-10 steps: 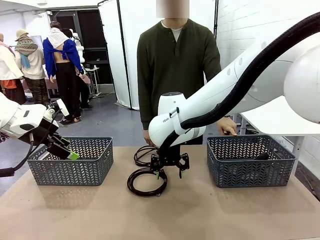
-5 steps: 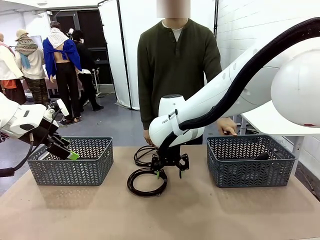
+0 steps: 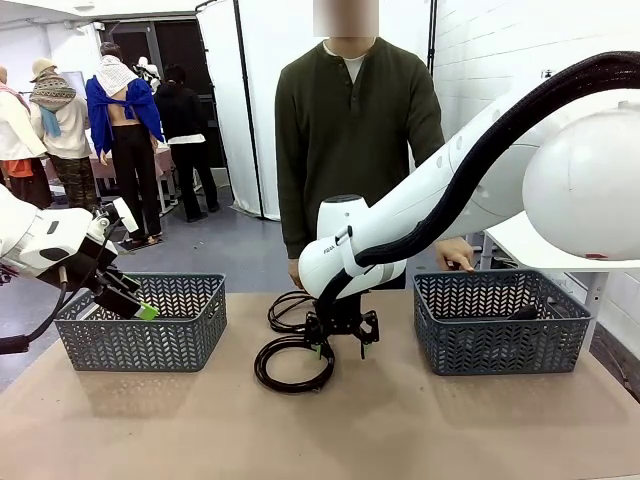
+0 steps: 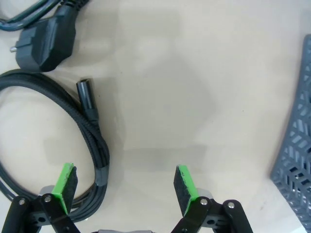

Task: Organize the cables according to human instructions.
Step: Pick up a bundle of cables and place it in the basket indicated by the human.

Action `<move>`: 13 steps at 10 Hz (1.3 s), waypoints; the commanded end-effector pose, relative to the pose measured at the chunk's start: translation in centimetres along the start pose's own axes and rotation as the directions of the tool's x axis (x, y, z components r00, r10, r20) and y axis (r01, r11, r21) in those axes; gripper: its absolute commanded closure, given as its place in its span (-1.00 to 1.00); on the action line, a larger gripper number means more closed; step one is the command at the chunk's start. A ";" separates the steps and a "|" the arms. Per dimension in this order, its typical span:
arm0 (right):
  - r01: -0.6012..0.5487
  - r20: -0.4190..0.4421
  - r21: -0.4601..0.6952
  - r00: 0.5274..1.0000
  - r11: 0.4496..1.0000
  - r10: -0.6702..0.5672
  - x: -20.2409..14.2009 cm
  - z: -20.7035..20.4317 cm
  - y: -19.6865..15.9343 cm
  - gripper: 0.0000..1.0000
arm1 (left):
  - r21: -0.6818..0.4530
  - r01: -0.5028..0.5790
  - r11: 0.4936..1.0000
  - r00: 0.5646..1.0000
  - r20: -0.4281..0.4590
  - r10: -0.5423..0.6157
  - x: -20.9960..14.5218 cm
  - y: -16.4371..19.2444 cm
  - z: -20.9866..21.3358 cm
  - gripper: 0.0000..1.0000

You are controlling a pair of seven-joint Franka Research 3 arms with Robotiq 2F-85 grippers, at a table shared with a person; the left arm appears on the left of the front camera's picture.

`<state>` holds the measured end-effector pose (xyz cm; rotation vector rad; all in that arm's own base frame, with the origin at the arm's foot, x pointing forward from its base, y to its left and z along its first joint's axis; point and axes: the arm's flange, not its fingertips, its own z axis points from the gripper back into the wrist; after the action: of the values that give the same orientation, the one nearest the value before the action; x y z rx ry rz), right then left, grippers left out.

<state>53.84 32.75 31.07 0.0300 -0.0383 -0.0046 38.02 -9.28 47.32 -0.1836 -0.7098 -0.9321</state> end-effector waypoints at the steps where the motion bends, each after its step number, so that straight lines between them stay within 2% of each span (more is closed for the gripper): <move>1: 0.028 0.015 -0.044 1.000 0.999 -0.028 0.6 -0.6 0.6 -1.00 | -0.003 -0.004 1.000 1.000 0.006 0.004 -0.2 0.3 -0.1 -1.00; 11: 0.027 -0.002 -0.108 1.000 0.994 -0.027 0.6 -1.8 0.2 -1.00 | -0.003 -0.004 1.000 1.000 0.006 0.004 -0.2 0.3 -0.1 -1.00; 12: 0.030 -0.010 -0.096 0.999 0.995 -0.031 0.6 -1.6 0.4 -0.79 | -0.003 -0.004 1.000 1.000 0.006 0.004 -0.2 0.3 -0.1 -1.00; 13: 0.036 0.004 -0.073 0.999 0.997 -0.035 0.6 -1.5 0.5 -0.50 | -0.003 -0.004 1.000 1.000 0.006 0.004 -0.2 0.3 -0.1 -1.00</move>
<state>53.90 32.66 29.77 -0.0294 -0.0215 -0.0111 38.02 -9.28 47.32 -0.1836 -0.7098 -0.9321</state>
